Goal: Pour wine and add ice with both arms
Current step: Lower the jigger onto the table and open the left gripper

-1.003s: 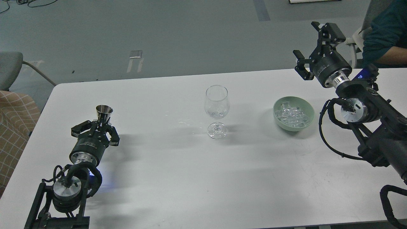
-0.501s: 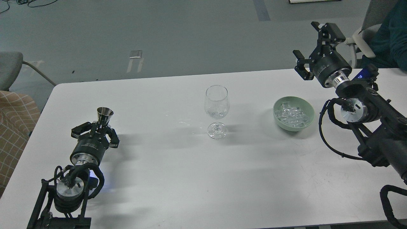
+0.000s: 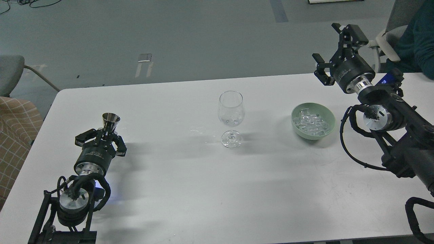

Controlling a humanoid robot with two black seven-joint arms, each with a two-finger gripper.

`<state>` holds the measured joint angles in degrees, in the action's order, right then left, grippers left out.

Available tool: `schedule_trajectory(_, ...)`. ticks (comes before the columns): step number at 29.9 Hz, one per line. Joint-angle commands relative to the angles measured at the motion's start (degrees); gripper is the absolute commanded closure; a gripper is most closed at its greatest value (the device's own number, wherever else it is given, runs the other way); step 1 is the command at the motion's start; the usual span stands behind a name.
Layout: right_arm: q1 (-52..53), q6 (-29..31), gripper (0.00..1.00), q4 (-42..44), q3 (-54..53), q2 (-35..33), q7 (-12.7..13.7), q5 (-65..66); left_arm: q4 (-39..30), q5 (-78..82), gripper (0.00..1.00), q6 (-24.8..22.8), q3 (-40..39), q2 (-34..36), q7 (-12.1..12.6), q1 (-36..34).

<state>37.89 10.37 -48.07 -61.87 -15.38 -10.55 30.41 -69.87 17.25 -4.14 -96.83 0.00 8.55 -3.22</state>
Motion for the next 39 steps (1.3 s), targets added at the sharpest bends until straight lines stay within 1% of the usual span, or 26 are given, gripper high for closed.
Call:
schedule_trajectory(1, 0.0, 0.0, 0.0, 0.0, 0.0, 0.1, 0.0, 0.0, 0.0, 0.0, 0.74, 0.1, 0.0, 0.0, 0.1, 0.1)
schedule_trajectory(2, 0.0, 0.0, 0.0, 0.0, 0.0, 0.0, 0.0, 0.0, 0.0, 0.0, 0.73, 0.1, 0.0, 0.0, 0.1, 0.1)
schedule_trajectory(3, 0.0, 0.0, 0.0, 0.0, 0.0, 0.1, 0.0, 0.0, 0.0, 0.0, 0.69, 0.1, 0.0, 0.0, 0.1, 0.1)
schedule_trajectory(4, 0.0, 0.0, 0.0, 0.0, 0.0, 0.0, 0.0, 0.0, 0.0, 0.0, 0.67, 0.1, 0.0, 0.0, 0.1, 0.1)
schedule_trajectory(5, 0.0, 0.0, 0.0, 0.0, 0.0, 0.1, 0.0, 0.0, 0.0, -0.1, 0.66, 0.1, 0.0, 0.0, 0.2, 0.1)
schedule_trajectory(19, -0.1, -0.1, 0.0, -0.1, 0.0, 0.1, 0.0, 0.0, 0.0, 0.0, 0.65, 0.5, 0.1, 0.0, 0.2, 0.0)
schedule_trajectory(21, -0.1, -0.1, 0.0, -0.1, 0.0, 0.1, 0.0, 0.0, 0.0, 0.2, 0.61, 0.7, 0.1, 0.0, 0.2, 0.0)
schedule_trajectory(23, -0.4, -0.1, 0.0, -0.2, 0.0, 0.1, 0.0, 0.0, 0.0, 0.2, 0.59, 0.8, 0.0, 0.0, 0.3, 0.0)
schedule_trajectory(27, -0.5, -0.1, 0.0, -0.3, 0.0, 0.1, 0.0, 0.0, 0.0, 0.1, 0.52, 1.7, 0.0, 0.0, 0.2, 0.0)
schedule_trajectory(33, -0.5, -0.1, 0.0, -0.3, -0.1, 0.1, 0.0, 0.0, 0.0, 0.0, 0.47, 1.9, 0.0, 0.0, 0.2, -0.3)
schedule_trajectory(39, -0.5, -0.1, 0.0, -0.3, -0.1, 0.1, 0.0, 0.0, 0.0, 0.0, 0.37, 1.9, 0.0, 0.0, 0.2, -0.5)
